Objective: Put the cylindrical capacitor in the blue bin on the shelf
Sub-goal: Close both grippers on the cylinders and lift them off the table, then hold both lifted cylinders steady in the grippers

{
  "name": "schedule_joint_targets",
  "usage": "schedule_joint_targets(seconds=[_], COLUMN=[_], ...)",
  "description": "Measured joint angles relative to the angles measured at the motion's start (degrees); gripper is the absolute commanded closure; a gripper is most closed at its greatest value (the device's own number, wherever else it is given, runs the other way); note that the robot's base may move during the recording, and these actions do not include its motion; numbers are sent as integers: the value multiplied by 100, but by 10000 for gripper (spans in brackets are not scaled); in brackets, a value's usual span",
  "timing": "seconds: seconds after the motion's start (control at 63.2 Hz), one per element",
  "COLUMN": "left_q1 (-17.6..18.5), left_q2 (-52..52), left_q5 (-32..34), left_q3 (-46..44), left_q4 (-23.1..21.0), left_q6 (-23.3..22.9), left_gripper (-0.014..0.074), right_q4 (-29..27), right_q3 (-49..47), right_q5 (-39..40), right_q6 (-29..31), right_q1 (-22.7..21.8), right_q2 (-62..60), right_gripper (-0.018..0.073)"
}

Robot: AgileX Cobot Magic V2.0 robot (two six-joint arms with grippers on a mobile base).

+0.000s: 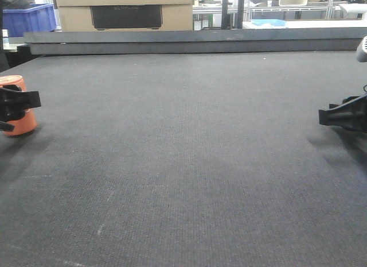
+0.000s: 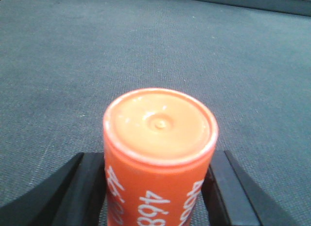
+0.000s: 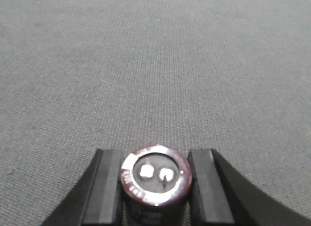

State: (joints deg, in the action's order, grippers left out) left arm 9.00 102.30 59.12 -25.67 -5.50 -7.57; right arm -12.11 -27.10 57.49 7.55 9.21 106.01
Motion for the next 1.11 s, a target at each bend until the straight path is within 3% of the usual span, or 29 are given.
schedule_joint_targets(seconds=[0.221,0.332,0.49,0.633,0.886,1.107], left_q1=[0,0,0,0,0,0], left_q2=[-224,-826,-2050,-2947,-3771,-4417], left_q5=[-148,-728,-2864,-4809,-7463,-9175], left_q3=[0,-51,-581,-1388,-2863,-3523], left_q4=[57,98,160,280,608,705], left_q6=[0,0,0,0,0,0], left_gripper=[708,708,708,708,708,708], right_q4=[0,-13,-22,-22,35,57], right_q3=[0,10,-131,-689,-2284,-3215], right_q5=[-279,-799,-2209,-4192,-7237,-9073], right_q6=[0,0,0,0,0,0], right_q1=[0,0,0,0,0,0], right_q2=[-237,-809,-2165,-3379,-4643,-5140], right_gripper=[721,721,721,721,713,713])
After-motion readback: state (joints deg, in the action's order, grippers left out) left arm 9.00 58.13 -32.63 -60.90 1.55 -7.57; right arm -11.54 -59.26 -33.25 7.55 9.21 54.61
